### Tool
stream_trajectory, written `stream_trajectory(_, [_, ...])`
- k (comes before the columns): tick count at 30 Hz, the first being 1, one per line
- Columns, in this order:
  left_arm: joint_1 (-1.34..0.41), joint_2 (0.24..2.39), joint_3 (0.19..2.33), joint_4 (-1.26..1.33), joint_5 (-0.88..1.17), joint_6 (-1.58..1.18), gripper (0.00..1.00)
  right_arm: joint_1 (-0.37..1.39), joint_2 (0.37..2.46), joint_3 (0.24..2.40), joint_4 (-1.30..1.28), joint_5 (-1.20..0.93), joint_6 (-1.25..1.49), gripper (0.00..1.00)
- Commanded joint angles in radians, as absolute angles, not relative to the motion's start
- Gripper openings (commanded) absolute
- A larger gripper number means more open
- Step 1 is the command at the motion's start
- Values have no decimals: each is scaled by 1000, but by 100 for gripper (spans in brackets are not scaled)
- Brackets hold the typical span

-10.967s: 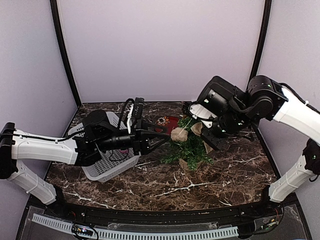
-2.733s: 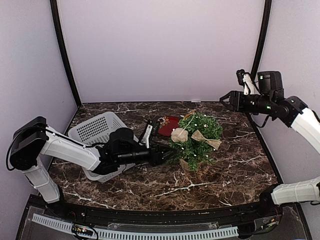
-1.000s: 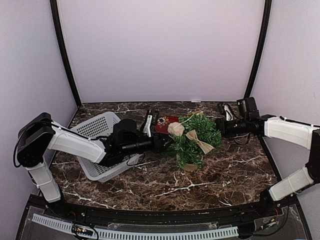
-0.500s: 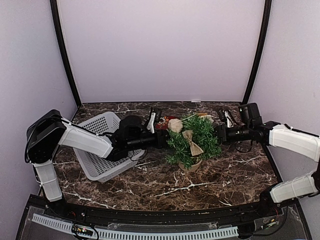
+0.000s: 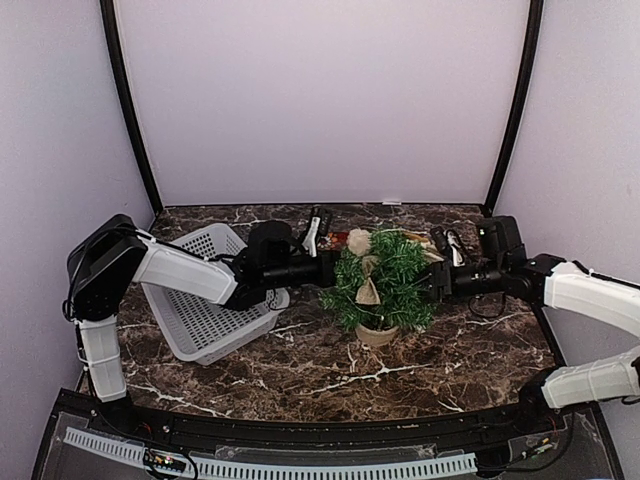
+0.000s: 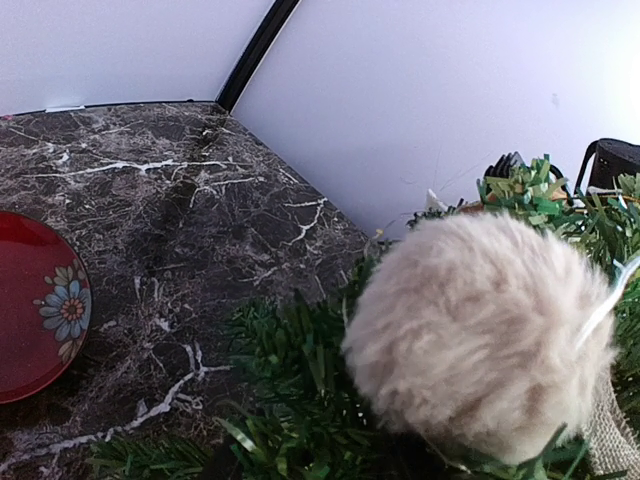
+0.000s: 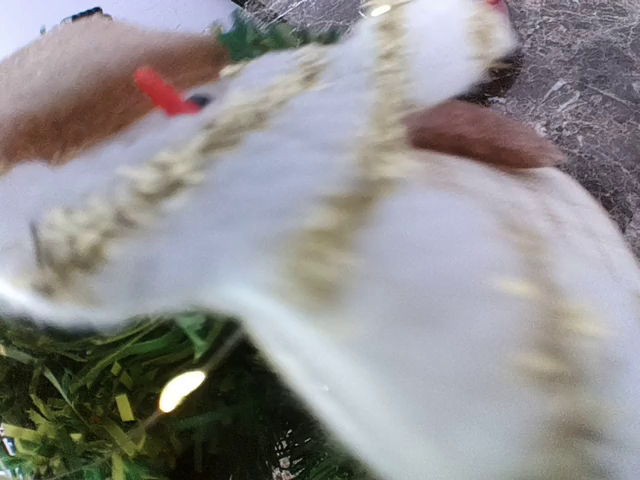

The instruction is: Decorate the small christmas tree

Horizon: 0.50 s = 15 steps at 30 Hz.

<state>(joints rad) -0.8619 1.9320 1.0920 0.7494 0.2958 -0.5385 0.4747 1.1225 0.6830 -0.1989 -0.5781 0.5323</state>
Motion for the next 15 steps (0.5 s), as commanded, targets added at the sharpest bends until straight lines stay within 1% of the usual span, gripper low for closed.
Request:
stream_trajectory(1, [-854,1955,1146,713,335,-504,37,515,1096,658,-115,-567,592,44])
stream_trajectory(9, [-840,2012,1229,679,371,-470,37,574,1057,617,-71,-523,651,43])
stream_trajectory(12, [-835,2006,1224,668,375,-467,37,582,1043,622,-82,-510,655,43])
stream_trajectory(15, [-826,1967,1191,658,354,-458,40,589,1019,624,-82,-501,667,43])
